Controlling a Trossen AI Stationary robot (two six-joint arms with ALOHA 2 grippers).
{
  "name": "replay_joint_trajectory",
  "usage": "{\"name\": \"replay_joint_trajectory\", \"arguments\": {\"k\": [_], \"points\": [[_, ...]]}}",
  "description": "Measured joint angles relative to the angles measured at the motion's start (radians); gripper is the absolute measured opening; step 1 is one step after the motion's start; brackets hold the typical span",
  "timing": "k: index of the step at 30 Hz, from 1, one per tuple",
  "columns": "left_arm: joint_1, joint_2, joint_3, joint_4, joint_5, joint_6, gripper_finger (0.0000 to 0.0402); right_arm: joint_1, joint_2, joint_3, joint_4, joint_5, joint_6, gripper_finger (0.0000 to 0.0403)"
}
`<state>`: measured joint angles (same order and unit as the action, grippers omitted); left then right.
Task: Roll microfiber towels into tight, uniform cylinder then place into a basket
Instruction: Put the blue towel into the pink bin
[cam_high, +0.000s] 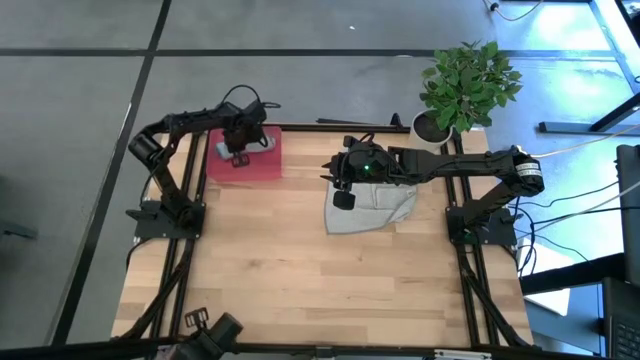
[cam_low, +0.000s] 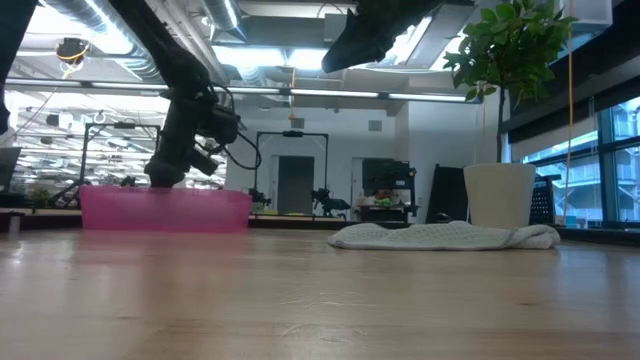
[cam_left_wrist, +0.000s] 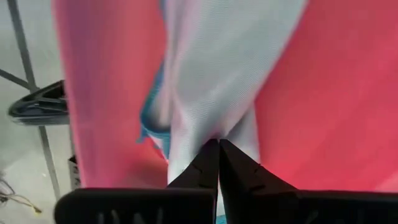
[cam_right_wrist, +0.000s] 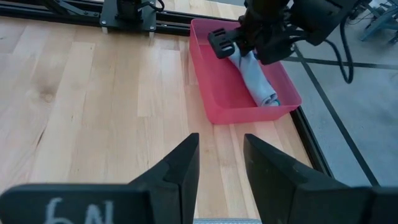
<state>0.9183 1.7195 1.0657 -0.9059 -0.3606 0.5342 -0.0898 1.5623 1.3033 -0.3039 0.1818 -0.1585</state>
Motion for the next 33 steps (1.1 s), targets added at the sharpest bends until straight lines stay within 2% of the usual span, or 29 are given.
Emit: {"name": "replay_joint_trajectory", "arguments": {"k": [8,20,33], "points": [[0.043,0.0,0.0,0.104,0.01,0.061,0.0,0.0,0.0,0.0,0.0,0.0,0.0,0.0126],[0.068,0.0,0.0,0.115,0.028,0.077,0.0,0.0,0.0,0.0,-0.001,0.0,0.0,0.0126],[0.042,0.001,0.128,0.039,0.005,0.039,0.0,0.0,0.0,0.0,0.0,0.0,-0.002,0.0127]]}}
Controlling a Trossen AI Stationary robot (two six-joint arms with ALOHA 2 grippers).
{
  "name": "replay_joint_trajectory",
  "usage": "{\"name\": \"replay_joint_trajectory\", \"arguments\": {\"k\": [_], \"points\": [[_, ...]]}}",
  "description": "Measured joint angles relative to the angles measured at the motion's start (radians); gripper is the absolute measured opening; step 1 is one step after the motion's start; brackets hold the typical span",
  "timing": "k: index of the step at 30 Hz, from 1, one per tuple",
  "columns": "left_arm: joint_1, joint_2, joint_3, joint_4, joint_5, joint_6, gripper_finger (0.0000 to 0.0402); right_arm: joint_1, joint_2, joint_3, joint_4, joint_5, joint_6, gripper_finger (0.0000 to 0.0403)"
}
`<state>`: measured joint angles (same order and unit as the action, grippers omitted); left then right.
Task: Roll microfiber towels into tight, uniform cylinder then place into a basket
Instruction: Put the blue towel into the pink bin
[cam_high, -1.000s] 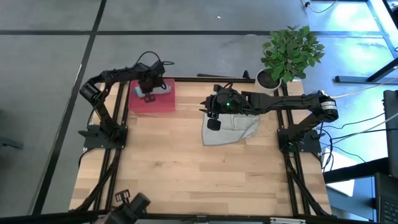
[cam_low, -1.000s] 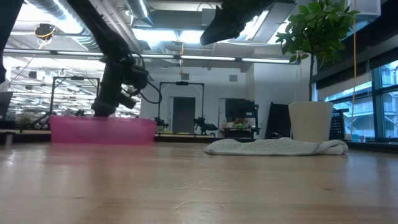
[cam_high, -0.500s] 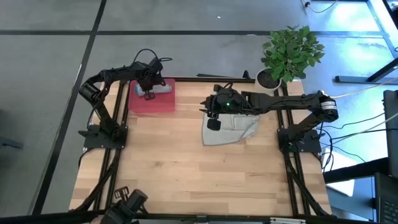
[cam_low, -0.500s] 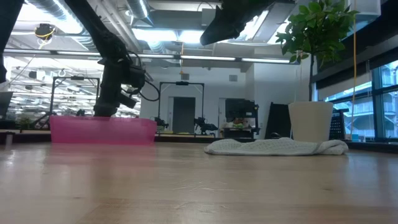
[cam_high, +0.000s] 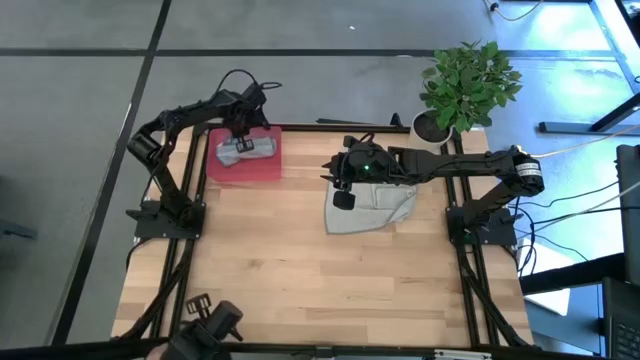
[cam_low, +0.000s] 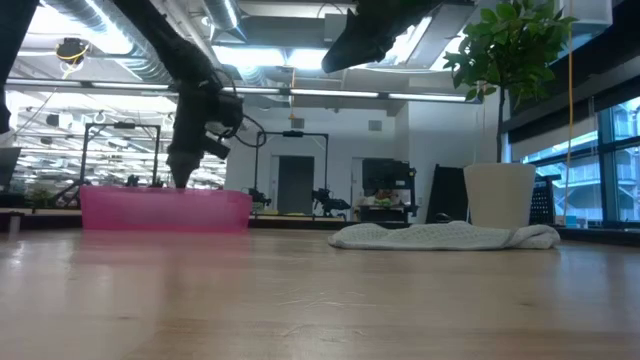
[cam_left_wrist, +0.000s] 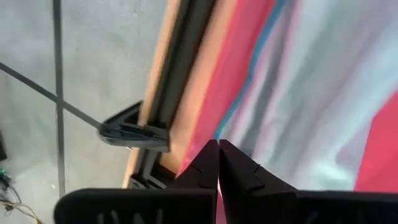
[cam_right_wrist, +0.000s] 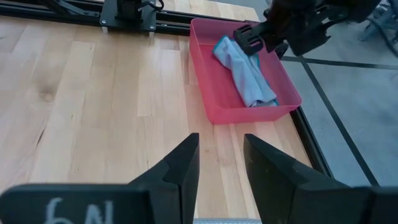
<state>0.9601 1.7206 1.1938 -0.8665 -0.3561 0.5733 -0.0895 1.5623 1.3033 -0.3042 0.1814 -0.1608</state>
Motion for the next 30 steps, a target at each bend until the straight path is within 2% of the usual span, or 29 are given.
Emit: {"name": "replay_joint_trajectory", "arguments": {"k": [5,10,12,16,23,30], "points": [[-0.032,-0.029,0.043,-0.016,0.039,-0.02,0.0,0.0,0.0,0.0,0.001,0.0,0.002,0.0127],[-0.065,-0.059,0.018,-0.126,0.269,-0.016,0.0,0.0,0.0,0.0,-0.008,0.0,0.004,0.0127],[-0.074,-0.059,-0.026,-0.161,0.292,-0.014,0.0,0.0,0.0,0.0,-0.015,0.0,0.01,0.0127],[-0.087,-0.058,-0.122,-0.13,0.231,0.013,0.0,0.0,0.0,0.0,-0.018,-0.001,0.022,0.0127],[-0.076,-0.058,-0.177,-0.087,0.198,0.01,0.0,0.0,0.0,0.0,-0.013,0.0,0.022,0.0126],[-0.015,-0.058,-0.219,0.039,0.049,-0.015,0.0,0.0,0.0,0.0,-0.012,0.0,0.022,0.0126]]}}
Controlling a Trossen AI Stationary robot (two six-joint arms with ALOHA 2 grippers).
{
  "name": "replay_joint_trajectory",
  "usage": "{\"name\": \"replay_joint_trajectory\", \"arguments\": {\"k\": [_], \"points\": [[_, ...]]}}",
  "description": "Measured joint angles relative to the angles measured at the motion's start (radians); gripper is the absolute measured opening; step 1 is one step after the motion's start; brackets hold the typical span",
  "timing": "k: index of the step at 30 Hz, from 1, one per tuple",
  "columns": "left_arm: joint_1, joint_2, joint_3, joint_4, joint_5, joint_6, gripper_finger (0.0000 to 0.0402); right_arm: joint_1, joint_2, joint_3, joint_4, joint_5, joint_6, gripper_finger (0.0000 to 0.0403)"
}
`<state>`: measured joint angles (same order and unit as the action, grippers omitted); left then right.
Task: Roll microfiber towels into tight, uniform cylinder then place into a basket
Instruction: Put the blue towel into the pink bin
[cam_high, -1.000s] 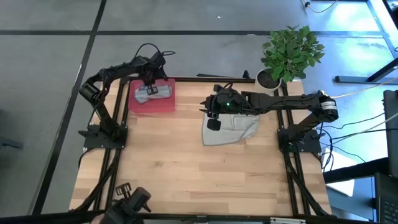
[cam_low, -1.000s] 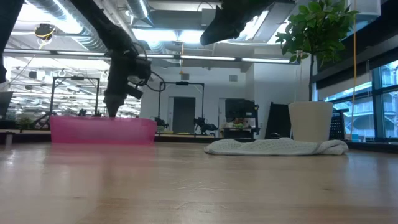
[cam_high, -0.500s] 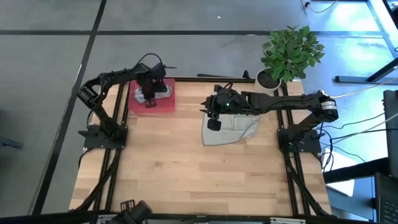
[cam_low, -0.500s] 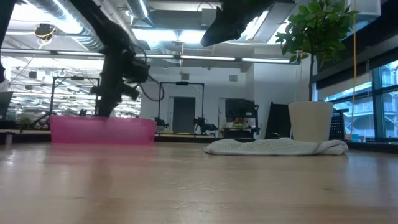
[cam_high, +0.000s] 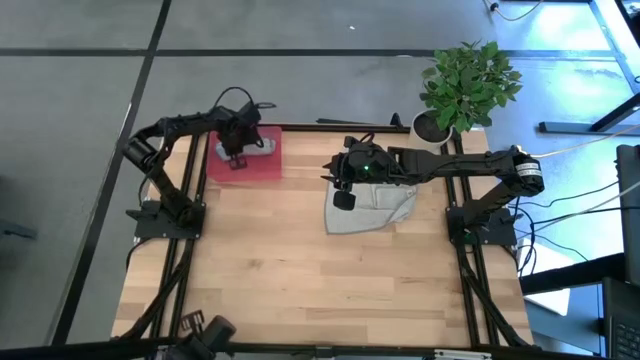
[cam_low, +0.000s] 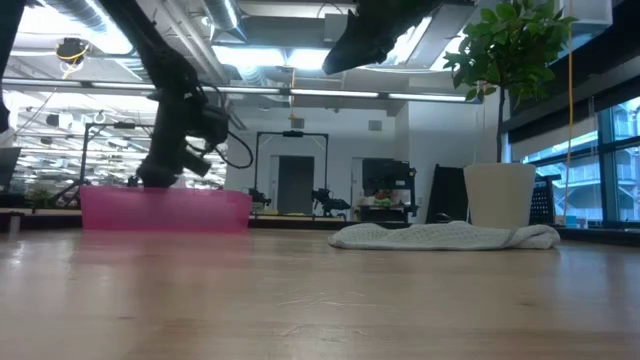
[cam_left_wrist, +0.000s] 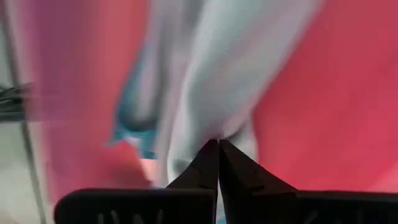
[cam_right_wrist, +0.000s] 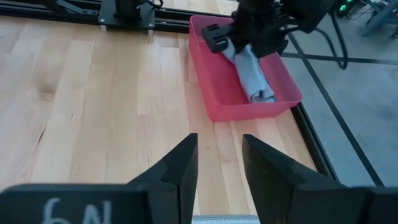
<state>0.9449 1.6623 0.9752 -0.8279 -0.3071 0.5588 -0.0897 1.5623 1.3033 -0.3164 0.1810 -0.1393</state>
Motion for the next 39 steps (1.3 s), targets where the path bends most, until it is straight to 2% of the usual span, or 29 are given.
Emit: {"name": "replay_joint_trajectory", "arguments": {"k": [6,11,18,30,39], "points": [[0.035,0.0,0.0,0.126,-0.016,0.003,0.0,0.0,0.0,0.0,0.0,0.0,0.0,0.0126],[0.06,0.02,0.0,0.137,0.034,0.027,0.0,0.0,0.0,0.0,-0.001,0.0,0.0,0.0126],[0.07,0.07,0.005,0.182,0.047,0.028,0.0,0.0,0.0,0.0,-0.002,0.0,-0.001,0.0126],[0.075,0.106,0.011,0.156,0.093,-0.006,0.0,0.0,0.0,0.0,-0.002,0.0,0.0,0.0126],[0.065,0.112,0.034,0.125,0.062,-0.031,0.0,0.0,0.0,0.0,-0.002,0.0,-0.001,0.0126]]}}
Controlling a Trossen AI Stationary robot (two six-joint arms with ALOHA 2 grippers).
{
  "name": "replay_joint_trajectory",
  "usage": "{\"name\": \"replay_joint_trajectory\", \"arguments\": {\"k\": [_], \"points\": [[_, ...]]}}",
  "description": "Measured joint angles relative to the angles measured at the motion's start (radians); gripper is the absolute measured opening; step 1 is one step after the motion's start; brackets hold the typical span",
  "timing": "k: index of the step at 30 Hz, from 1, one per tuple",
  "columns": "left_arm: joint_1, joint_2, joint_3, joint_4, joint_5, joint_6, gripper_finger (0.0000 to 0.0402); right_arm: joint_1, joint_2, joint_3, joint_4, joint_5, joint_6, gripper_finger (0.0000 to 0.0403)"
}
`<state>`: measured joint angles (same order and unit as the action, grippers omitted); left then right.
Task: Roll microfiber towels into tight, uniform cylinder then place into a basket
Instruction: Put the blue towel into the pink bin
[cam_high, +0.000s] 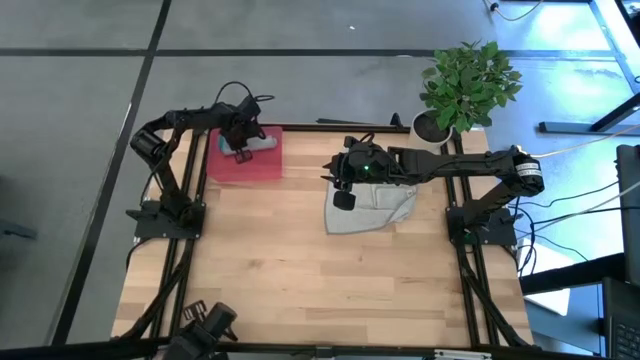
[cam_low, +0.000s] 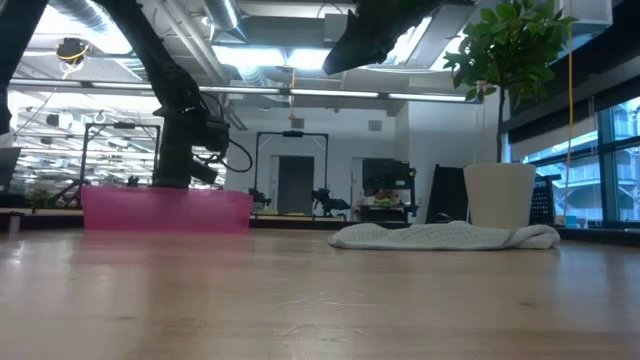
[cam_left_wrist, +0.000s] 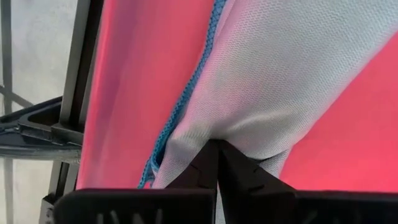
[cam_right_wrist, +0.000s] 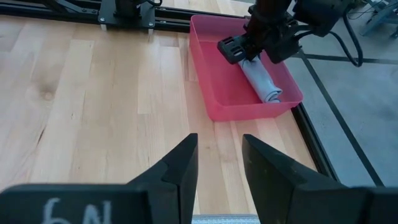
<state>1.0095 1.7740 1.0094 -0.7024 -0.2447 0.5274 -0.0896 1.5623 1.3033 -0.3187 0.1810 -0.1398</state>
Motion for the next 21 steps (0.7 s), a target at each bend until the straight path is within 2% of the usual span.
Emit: {"name": "replay_joint_trajectory", "arguments": {"k": [13,21], "points": [[-0.005,-0.117,0.167,-0.14,-0.04,-0.004,0.0,0.0,0.0,0.0,0.001,0.0,0.0,0.0126],[-0.078,-0.175,0.194,-0.219,-0.007,-0.045,0.0,0.0,0.0,0.0,-0.016,0.0,0.0,0.0126]]}}
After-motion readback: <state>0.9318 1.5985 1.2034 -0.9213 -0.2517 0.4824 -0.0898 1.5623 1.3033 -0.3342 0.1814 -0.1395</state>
